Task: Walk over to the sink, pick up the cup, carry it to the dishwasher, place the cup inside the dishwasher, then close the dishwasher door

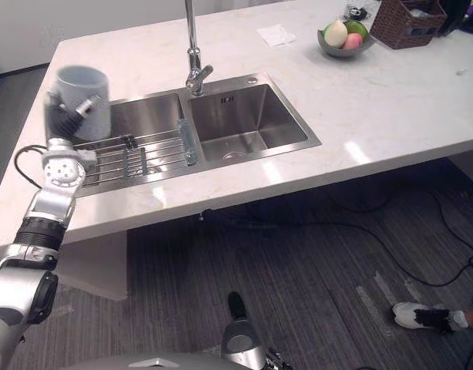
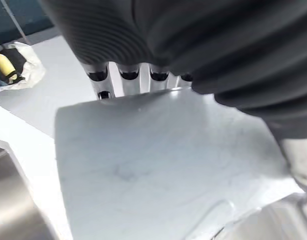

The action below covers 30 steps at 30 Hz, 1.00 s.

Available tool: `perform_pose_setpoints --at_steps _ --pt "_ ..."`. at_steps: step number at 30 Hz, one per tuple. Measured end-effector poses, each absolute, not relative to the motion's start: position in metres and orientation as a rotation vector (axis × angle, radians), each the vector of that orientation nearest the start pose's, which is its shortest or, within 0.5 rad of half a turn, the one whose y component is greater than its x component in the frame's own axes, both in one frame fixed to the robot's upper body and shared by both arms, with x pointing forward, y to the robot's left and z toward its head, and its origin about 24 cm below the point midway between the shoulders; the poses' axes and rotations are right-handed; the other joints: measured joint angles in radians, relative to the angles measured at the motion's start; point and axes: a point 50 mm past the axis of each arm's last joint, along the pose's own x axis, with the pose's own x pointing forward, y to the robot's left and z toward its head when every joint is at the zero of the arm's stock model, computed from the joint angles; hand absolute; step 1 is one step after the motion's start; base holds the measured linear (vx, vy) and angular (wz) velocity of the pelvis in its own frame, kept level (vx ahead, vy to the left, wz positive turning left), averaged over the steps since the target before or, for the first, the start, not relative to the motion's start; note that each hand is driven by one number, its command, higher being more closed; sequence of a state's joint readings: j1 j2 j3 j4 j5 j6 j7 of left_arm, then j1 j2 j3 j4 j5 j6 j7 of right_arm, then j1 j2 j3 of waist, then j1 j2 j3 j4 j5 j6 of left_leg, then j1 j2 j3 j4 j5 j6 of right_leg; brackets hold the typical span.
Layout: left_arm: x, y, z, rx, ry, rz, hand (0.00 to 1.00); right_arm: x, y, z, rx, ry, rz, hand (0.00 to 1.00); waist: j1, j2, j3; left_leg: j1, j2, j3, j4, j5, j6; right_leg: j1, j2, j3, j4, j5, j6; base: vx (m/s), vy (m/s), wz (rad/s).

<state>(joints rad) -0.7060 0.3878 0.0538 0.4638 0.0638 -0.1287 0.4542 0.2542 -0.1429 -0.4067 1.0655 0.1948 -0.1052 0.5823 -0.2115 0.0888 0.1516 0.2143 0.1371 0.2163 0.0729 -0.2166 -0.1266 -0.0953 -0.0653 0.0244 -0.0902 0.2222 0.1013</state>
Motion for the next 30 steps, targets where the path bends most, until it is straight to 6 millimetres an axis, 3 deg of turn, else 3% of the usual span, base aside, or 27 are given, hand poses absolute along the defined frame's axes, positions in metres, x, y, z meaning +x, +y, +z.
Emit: perform_pose_setpoints --at_steps 3,8,12,16,22,26,30 --pt "0.340 0.237 0.209 0.151 -0.595 0.557 1.00 0.025 -0.234 -0.154 0.503 0.984 -0.139 0.00 0.013 0.001 -0.001 -0.006 0.006 -0.025 0.000 0.007 -0.003 0.007 -0.001 -0.019 0.002 0.000 -0.008 0.00 -0.030 0.19" --pt "0.294 0.257 0.219 0.036 -0.781 0.665 1.00 0.017 -0.233 -0.155 0.518 0.993 -0.187 0.00 0.073 -0.006 -0.015 -0.030 0.007 -0.057 0.010 0.013 -0.004 0.008 -0.007 -0.045 0.007 0.005 0.001 0.03 -0.004 0.23" --pt "0.256 0.286 0.201 0.048 -0.789 0.828 1.00 0.008 -0.227 -0.158 0.564 1.000 -0.248 0.00 0.116 -0.028 -0.050 -0.053 -0.004 -0.094 0.015 0.019 0.004 0.009 -0.025 -0.073 0.007 0.001 0.006 -0.01 -0.006 0.24" --pt "0.230 0.290 0.176 0.063 -0.743 0.881 1.00 -0.003 -0.222 -0.160 0.587 1.024 -0.298 0.00 0.155 -0.050 -0.072 -0.060 -0.017 -0.125 0.018 0.021 0.012 0.025 -0.046 -0.095 0.000 -0.014 0.007 -0.05 -0.003 0.24" --pt "0.206 0.286 0.153 0.066 -0.679 0.910 1.00 -0.010 -0.223 -0.160 0.581 1.041 -0.327 0.00 0.186 -0.054 -0.106 -0.075 -0.019 -0.139 0.032 0.018 0.016 0.027 -0.052 -0.104 0.000 -0.017 0.005 -0.04 -0.020 0.09" --pt "0.201 0.278 0.146 0.080 -0.655 0.897 1.00 -0.009 -0.223 -0.160 0.573 1.045 -0.317 0.00 0.189 -0.051 -0.107 -0.100 -0.017 -0.175 0.050 0.018 0.016 0.031 -0.056 -0.139 0.002 -0.018 0.003 -0.02 -0.025 0.25" --pt "0.200 0.267 0.133 0.110 -0.587 0.834 1.00 -0.007 -0.226 -0.159 0.548 1.056 -0.290 0.00 0.200 -0.042 -0.107 -0.148 -0.022 -0.291 0.056 0.045 0.020 0.070 -0.079 -0.260 0.007 -0.042 0.007 0.01 -0.038 0.80"
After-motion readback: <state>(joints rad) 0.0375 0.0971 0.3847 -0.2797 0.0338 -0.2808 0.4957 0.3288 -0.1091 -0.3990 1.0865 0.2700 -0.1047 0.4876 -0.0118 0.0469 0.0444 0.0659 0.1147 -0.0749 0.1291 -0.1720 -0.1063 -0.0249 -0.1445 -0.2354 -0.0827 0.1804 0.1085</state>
